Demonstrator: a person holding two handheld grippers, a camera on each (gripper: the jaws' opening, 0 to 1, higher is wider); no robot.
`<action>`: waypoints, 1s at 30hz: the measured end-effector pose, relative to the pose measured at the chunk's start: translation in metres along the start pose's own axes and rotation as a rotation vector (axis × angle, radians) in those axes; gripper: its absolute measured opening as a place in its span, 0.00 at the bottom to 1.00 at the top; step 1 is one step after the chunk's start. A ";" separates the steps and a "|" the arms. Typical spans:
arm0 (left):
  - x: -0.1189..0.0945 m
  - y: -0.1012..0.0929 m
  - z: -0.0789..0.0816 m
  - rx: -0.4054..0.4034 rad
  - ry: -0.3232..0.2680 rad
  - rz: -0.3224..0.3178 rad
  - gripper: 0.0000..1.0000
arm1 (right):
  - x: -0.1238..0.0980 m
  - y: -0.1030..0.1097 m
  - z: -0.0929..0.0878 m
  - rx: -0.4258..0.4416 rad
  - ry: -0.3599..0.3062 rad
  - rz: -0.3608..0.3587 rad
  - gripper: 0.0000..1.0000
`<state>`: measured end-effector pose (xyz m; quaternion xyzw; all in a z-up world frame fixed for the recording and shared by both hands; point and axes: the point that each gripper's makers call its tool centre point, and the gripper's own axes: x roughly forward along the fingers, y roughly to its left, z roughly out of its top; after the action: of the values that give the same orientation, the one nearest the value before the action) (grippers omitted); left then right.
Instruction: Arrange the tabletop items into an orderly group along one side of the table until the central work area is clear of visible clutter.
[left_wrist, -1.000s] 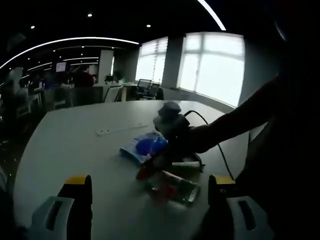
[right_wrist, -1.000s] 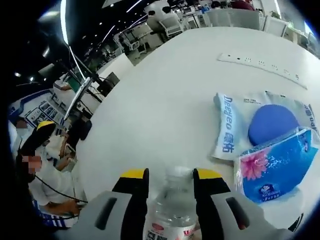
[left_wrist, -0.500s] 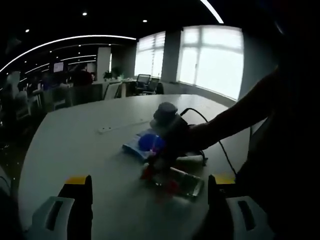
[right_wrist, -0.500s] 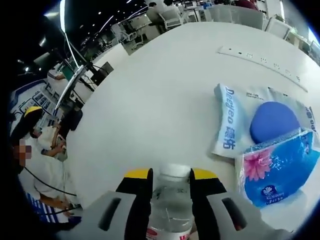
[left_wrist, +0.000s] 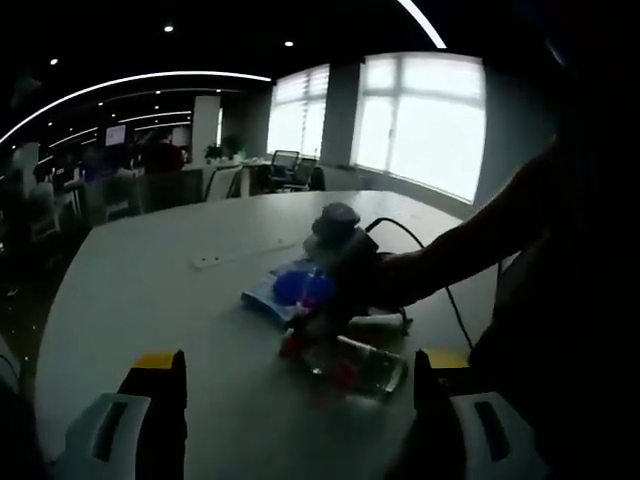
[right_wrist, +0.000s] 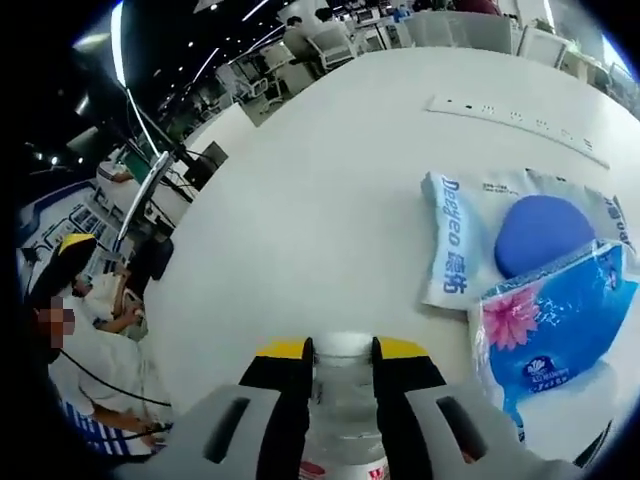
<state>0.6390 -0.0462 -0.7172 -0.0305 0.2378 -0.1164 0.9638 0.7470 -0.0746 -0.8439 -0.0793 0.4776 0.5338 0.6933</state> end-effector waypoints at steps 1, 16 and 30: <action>0.000 0.000 0.001 -0.003 -0.003 0.000 0.93 | 0.002 -0.002 0.001 0.014 -0.005 -0.011 0.18; -0.002 0.004 -0.003 0.032 0.038 0.010 0.92 | 0.020 -0.014 -0.015 -0.001 0.066 -0.091 0.18; 0.002 -0.007 0.003 0.076 0.050 -0.025 0.92 | -0.038 0.021 0.018 -0.042 -0.145 0.026 0.17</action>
<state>0.6404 -0.0530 -0.7151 0.0060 0.2567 -0.1380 0.9566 0.7416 -0.0795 -0.7979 -0.0489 0.4159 0.5570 0.7172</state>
